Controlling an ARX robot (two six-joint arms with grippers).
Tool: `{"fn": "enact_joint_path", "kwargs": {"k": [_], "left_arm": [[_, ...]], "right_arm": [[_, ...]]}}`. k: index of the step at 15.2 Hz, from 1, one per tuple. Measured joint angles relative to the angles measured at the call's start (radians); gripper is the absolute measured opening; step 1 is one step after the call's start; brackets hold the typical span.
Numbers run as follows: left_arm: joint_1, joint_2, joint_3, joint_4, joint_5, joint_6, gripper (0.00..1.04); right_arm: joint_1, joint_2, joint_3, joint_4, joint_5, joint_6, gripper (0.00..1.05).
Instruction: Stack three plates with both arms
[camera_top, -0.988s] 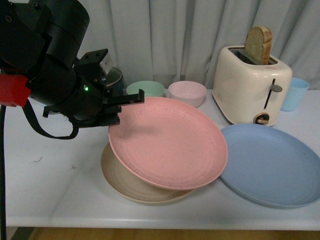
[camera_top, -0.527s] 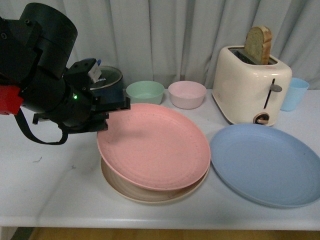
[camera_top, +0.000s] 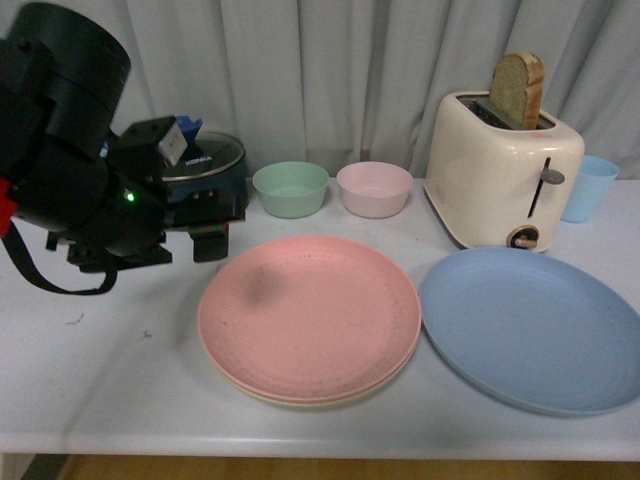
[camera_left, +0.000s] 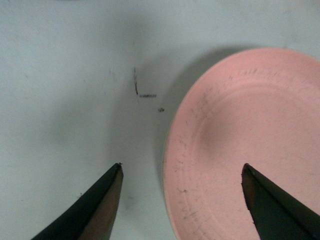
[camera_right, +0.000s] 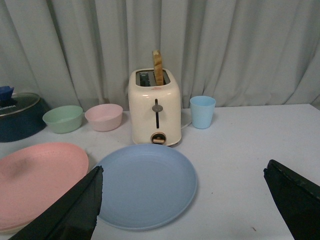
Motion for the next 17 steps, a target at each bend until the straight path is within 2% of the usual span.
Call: {"fn": "enact_joint_path", "kwargs": {"k": [2,4,5,6,7,9,10,12,13,14,15,17], "left_arm": [[0.001,-0.235,-0.156,0.164,-0.031,0.066,1.0],[-0.011,-0.533,-0.44,0.473,-0.117,0.208,0.98],[-0.014,-0.67,-0.555,0.586,-0.137,0.217,0.97],[-0.019,-0.737,-0.621,0.726,-0.217,0.212,0.86],[0.011,-0.787,-0.7,0.805,-0.239,0.211,0.7],[0.043,-0.825,-0.821,0.795,-0.22,0.209,0.48],[0.06,-0.889,-0.868,0.798,-0.2,0.209,0.32],[0.083,-0.972,-0.917,0.798,-0.173,0.209,0.09],[0.094,-1.008,-0.957,0.777,-0.163,0.209,0.02],[0.108,-1.052,-0.989,0.757,-0.153,0.206,0.02],[0.167,-1.108,-1.009,0.735,-0.086,0.206,0.02],[0.189,-1.189,-1.041,0.69,-0.076,0.206,0.02]], "right_arm": [[0.0,0.0,0.0,0.0,0.0,0.0,0.98],[0.0,0.0,0.0,0.0,0.0,0.0,0.98],[0.0,0.0,0.0,0.0,0.0,0.0,0.98],[0.0,0.0,0.0,0.0,0.0,0.0,0.98],[0.0,0.0,0.0,0.0,0.0,0.0,0.98],[0.0,0.0,0.0,0.0,0.0,0.0,0.98],[0.0,0.0,0.0,0.0,0.0,0.0,0.98],[0.0,0.0,0.0,0.0,0.0,0.0,0.98],[0.0,0.0,0.0,0.0,0.0,0.0,0.98],[0.0,0.0,0.0,0.0,0.0,0.0,0.98],[0.0,0.0,0.0,0.0,0.0,0.0,0.98],[0.0,0.0,0.0,0.0,0.0,0.0,0.98]]}}
